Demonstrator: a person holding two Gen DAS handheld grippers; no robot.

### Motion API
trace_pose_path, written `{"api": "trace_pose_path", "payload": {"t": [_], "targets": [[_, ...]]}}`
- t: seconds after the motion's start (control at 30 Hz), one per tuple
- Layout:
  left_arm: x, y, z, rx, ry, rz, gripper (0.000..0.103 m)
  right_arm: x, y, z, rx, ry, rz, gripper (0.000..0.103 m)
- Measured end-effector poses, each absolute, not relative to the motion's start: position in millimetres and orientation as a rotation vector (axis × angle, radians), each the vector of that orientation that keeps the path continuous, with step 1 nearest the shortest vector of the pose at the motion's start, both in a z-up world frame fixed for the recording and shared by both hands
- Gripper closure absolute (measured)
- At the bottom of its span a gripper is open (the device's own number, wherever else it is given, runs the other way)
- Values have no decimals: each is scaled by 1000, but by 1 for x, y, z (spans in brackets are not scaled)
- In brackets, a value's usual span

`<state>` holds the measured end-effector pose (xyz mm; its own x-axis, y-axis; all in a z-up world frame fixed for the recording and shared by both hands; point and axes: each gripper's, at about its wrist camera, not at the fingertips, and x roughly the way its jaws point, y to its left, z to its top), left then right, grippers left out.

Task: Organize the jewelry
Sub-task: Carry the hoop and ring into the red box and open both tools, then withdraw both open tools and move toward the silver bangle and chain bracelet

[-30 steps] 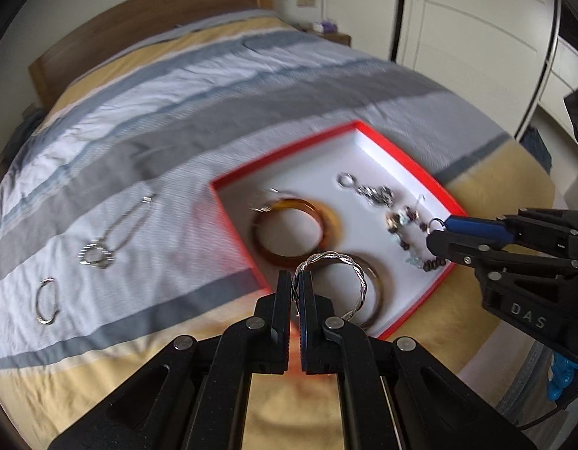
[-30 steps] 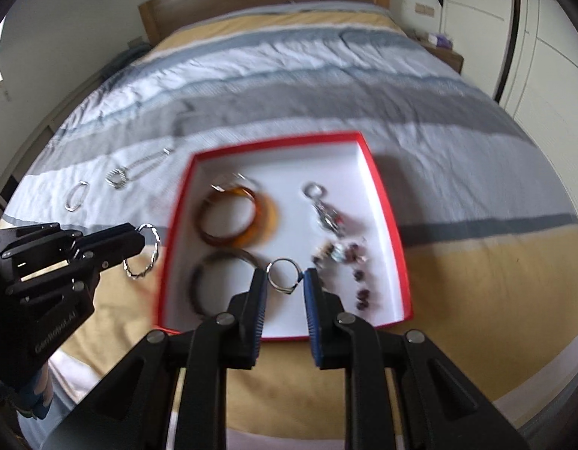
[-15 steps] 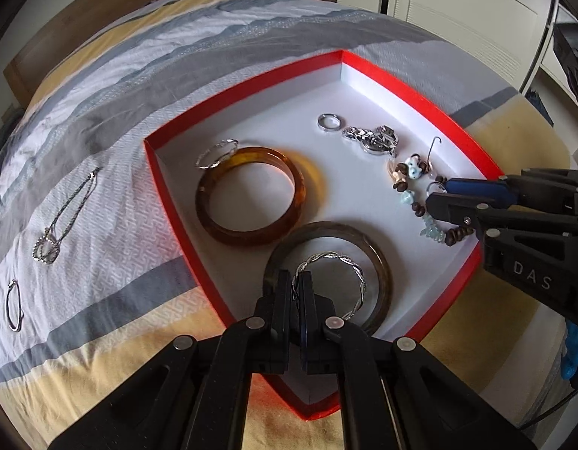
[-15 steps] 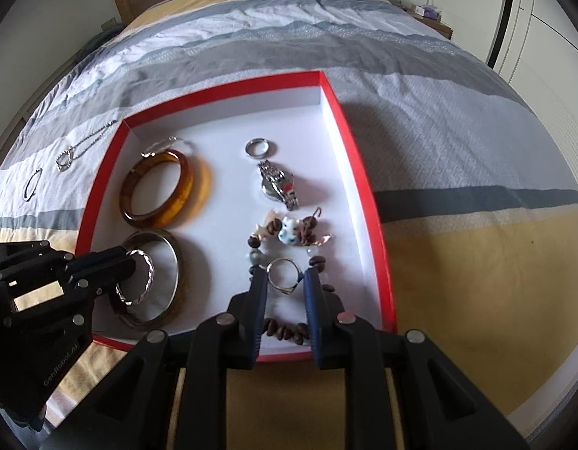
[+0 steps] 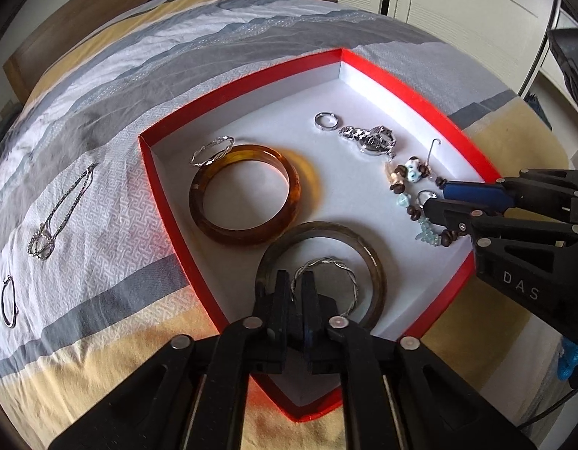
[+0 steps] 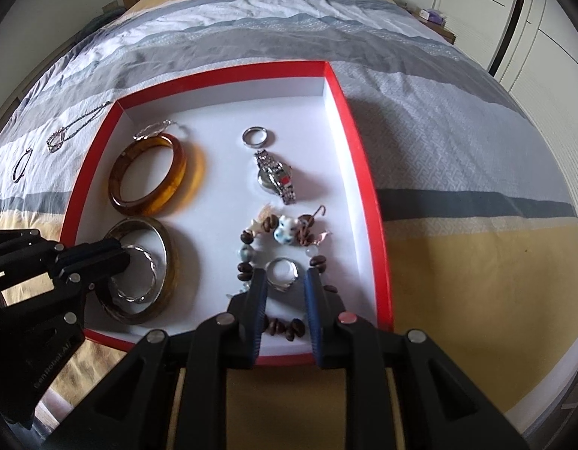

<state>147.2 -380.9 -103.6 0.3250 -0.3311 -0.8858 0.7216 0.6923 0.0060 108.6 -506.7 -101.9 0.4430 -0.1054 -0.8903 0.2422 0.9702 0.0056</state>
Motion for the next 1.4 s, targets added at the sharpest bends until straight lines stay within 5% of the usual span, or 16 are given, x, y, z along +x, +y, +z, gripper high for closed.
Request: {"api": "trace_pose_path", "payload": {"t": [0.1,0.9,1.4], "targets": [[146,-375,-93,410,1007,-730,72,102,-507,-92,149,1078,-224,83],[41,-238,84,282,683,-550,37,-1,-410,102,151,717,-154,79],[-18,-150,119,209,574,-442,34,-42,-333,146,110,624,-103,78]]}}
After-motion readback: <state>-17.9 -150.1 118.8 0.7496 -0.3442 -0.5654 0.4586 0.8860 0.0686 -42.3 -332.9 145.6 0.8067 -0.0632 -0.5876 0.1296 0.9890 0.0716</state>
